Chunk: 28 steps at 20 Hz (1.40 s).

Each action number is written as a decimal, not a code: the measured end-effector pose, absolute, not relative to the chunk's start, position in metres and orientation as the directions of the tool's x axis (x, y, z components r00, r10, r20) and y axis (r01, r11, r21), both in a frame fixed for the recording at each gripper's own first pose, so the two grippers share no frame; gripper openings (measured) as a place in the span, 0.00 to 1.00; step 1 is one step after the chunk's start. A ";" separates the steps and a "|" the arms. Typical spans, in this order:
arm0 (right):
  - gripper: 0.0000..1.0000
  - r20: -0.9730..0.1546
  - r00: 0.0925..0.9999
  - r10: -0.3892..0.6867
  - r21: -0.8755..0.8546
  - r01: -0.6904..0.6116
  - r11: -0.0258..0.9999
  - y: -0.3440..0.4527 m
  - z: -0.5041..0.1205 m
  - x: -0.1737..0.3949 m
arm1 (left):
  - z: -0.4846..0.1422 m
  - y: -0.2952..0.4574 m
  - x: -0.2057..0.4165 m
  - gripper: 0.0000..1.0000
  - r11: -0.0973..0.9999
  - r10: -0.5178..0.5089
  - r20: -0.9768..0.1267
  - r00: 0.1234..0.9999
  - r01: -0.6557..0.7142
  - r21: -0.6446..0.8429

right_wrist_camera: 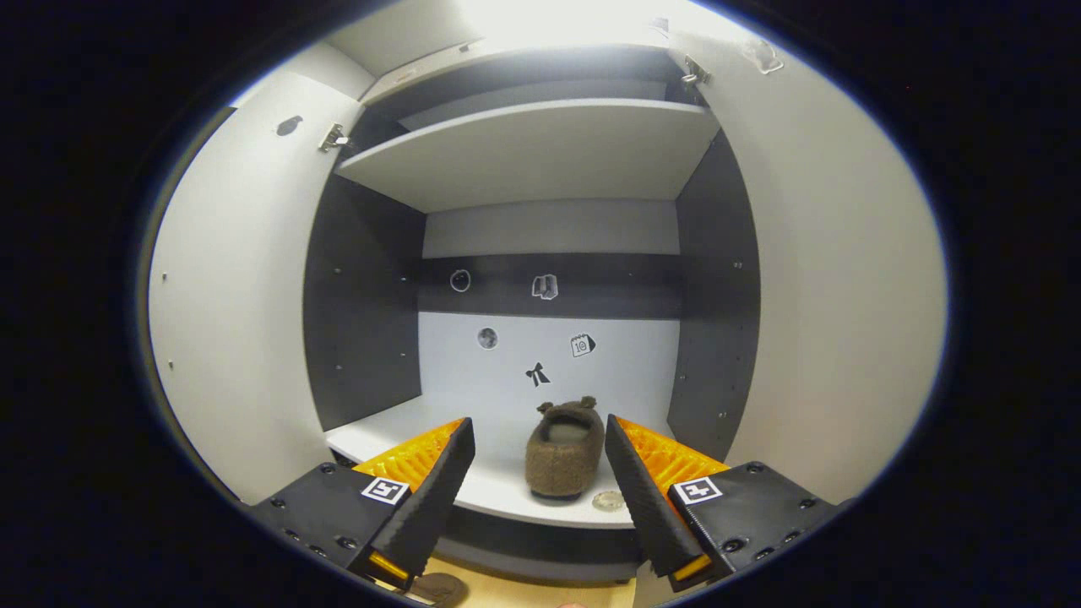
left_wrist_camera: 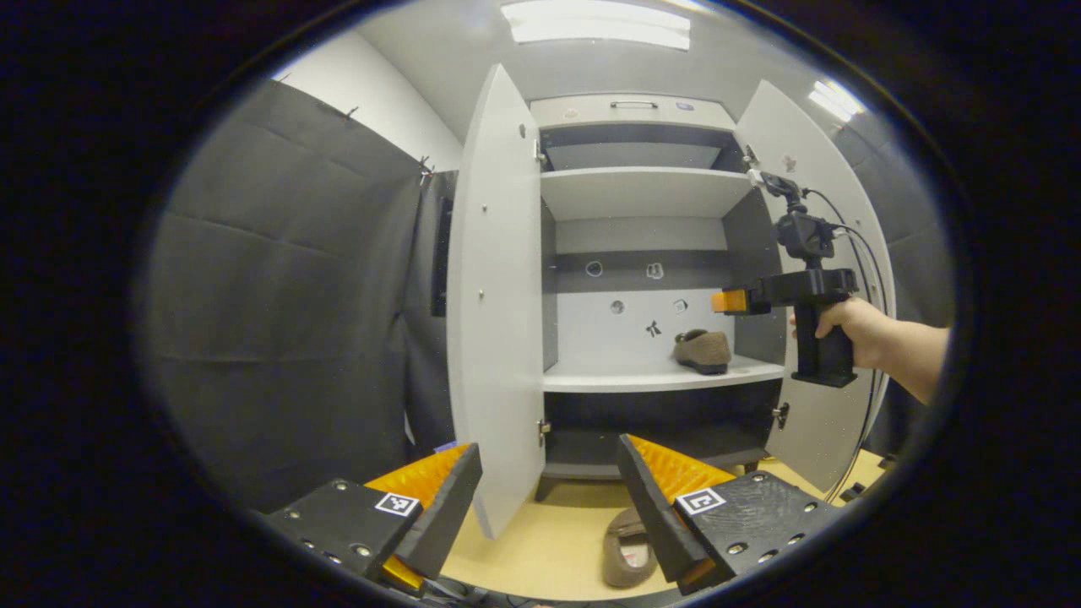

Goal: Grab one shoe with the right hand and put it into the shoe cabinet, grab the other shoe with the left hand and put it into the shoe cabinet; then close the right door with the right hand and the left door with the left hand.

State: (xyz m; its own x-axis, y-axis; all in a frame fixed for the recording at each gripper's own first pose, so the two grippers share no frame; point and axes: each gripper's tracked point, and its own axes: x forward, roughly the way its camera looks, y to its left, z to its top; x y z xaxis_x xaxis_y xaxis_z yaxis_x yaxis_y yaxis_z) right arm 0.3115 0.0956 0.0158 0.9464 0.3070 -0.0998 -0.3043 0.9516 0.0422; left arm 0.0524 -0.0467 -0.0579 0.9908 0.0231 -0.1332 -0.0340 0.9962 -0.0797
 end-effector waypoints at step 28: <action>0.98 -0.281 0.939 0.198 0.000 -0.206 0.979 0.047 -0.084 0.091 | -0.281 -0.116 0.089 0.89 0.957 -0.265 -0.715 0.646 0.266 -0.115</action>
